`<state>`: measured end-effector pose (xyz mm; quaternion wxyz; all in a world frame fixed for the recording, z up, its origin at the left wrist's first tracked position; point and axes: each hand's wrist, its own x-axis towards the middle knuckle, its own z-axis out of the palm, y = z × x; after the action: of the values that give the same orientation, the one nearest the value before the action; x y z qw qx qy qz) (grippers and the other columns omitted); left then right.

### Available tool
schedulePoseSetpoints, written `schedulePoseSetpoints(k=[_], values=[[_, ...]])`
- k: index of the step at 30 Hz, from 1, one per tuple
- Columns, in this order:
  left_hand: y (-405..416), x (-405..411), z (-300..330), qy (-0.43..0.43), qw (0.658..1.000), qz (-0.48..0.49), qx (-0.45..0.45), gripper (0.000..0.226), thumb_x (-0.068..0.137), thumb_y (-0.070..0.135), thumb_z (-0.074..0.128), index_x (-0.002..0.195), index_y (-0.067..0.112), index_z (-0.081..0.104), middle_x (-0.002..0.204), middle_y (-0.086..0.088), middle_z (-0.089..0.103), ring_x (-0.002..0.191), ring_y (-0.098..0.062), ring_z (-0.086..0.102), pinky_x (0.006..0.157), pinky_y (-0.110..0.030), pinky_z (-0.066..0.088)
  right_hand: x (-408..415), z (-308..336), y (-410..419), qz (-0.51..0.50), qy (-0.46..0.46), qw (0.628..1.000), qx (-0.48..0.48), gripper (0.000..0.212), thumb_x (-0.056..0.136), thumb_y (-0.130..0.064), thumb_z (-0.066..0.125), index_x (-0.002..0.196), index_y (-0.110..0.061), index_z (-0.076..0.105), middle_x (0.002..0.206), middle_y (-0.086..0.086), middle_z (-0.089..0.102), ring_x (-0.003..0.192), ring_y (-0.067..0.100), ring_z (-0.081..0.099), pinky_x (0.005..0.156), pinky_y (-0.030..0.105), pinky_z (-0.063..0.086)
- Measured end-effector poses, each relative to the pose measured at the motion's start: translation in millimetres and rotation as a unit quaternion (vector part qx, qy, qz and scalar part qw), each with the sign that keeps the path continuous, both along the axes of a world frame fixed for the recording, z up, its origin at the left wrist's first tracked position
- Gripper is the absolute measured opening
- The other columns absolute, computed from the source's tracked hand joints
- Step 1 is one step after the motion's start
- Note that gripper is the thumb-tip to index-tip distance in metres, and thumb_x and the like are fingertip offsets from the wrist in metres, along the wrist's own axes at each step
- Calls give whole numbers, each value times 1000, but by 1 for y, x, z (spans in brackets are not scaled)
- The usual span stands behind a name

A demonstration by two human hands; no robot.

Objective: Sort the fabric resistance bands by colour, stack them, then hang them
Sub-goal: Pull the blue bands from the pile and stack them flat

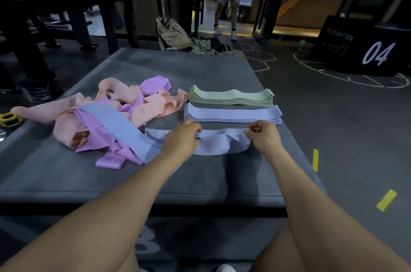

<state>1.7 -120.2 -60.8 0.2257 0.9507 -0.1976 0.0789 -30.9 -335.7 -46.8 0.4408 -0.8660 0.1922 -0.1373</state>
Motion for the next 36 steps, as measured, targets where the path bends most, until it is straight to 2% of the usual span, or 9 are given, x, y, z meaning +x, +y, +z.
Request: schedulePoseSetpoints(k=[8,12,15,21,26,27,29,32,36], values=[[-10,11,-4,1,999,33,11,20,95,18,47,105,15,63,111,-6,57,100,-27,57,76,-34,42,0,-4,-8,8,41,999,-26,14,85,-11,62,97,-5,66,74,1,55,77,18,50,58,21,35],[-7,16,2,-50,993,99,-45,19,94,17,48,98,11,65,106,-9,63,94,-30,58,69,-32,38,-1,-7,-11,11,47,999,-26,14,83,-9,65,96,-2,66,79,6,57,78,18,51,68,22,35],[-8,12,10,-88,990,78,-78,18,93,18,50,96,12,67,102,-7,64,90,-28,59,72,-36,46,0,-9,-11,6,50,998,-28,15,83,-8,64,97,-2,66,82,7,58,79,19,52,69,22,36],[-6,-9,13,-55,994,9,94,19,87,25,51,92,24,70,98,4,61,94,-22,59,70,-29,44,-2,-9,-18,-20,49,998,-17,18,84,-5,61,102,-2,65,86,5,58,82,17,52,70,19,35],[-6,-18,17,-8,992,11,123,23,86,40,52,95,26,68,102,8,60,98,-19,58,74,-27,40,-6,-3,-14,-18,4,1000,16,16,83,-2,63,98,-4,64,78,1,57,80,15,52,58,14,36],[-7,-19,18,0,993,15,116,26,87,42,50,95,25,68,102,7,60,97,-19,58,73,-27,41,-7,-1,-12,-9,-16,1000,23,16,82,-1,64,97,-5,64,76,0,57,79,15,53,55,11,36],[-8,-18,16,19,997,16,70,23,90,38,49,93,24,68,101,6,62,95,-20,59,75,-29,45,-8,4,-8,17,-59,997,50,16,79,1,66,91,-9,63,80,1,60,79,15,56,66,13,43],[-16,-10,14,50,993,-26,-99,20,88,24,61,107,18,66,108,1,63,96,-15,61,88,-32,49,-10,15,1,82,-107,987,92,21,78,7,66,82,-13,59,81,2,61,70,6,57,71,18,47],[-37,-12,27,93,967,-104,-214,45,84,11,67,127,10,53,117,2,53,106,-6,50,87,-10,34,-12,28,17,163,-122,970,130,20,78,7,69,81,-11,60,76,0,61,55,-11,55,61,4,44]])
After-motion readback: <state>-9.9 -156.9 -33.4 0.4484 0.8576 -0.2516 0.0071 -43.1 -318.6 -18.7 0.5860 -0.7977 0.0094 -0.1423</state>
